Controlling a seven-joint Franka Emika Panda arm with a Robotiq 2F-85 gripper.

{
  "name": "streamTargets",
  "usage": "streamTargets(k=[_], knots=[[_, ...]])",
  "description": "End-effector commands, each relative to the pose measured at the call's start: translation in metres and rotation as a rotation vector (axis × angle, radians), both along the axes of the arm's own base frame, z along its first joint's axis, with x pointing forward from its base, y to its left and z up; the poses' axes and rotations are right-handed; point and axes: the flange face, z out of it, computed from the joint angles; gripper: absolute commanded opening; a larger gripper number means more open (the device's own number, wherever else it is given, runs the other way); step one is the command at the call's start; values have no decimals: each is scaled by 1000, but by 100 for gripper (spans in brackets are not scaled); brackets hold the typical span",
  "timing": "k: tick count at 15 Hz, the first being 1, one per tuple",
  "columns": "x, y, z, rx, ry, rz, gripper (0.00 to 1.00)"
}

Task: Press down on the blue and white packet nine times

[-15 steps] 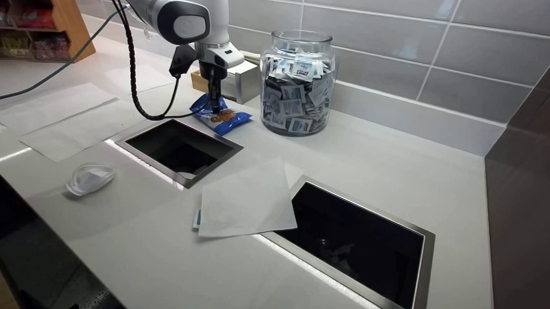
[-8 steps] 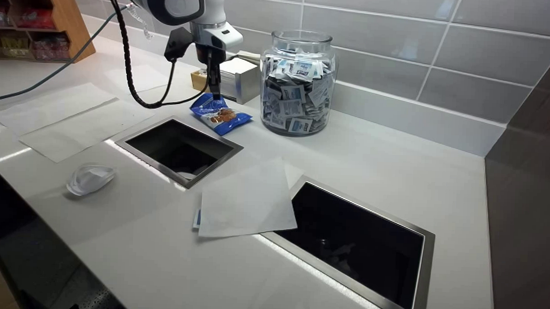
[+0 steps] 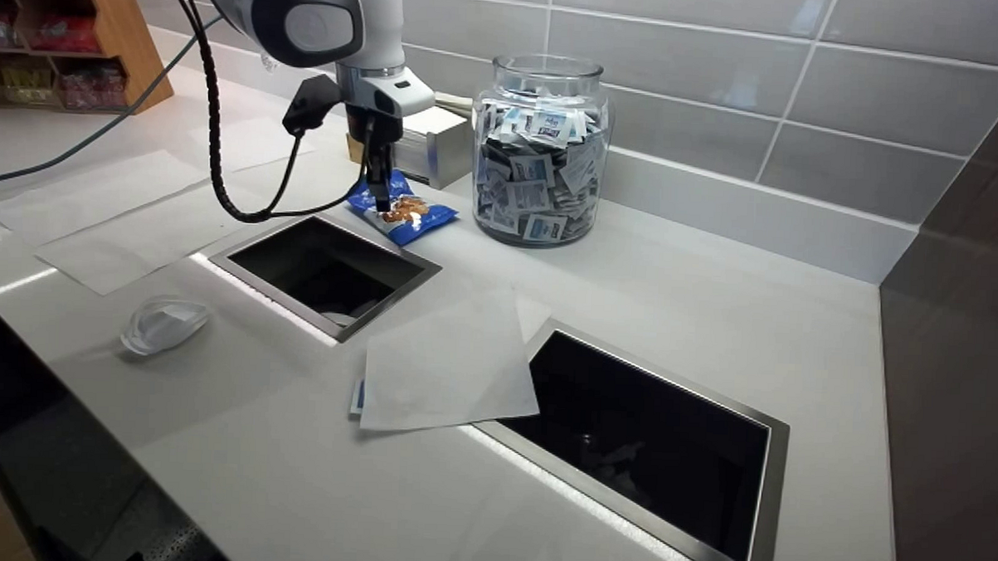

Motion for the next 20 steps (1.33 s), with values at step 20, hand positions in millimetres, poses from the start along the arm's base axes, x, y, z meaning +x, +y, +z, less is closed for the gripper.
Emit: streamTargets(k=[20], knots=[[-1,-18,-24,-5,-15,-46,0]])
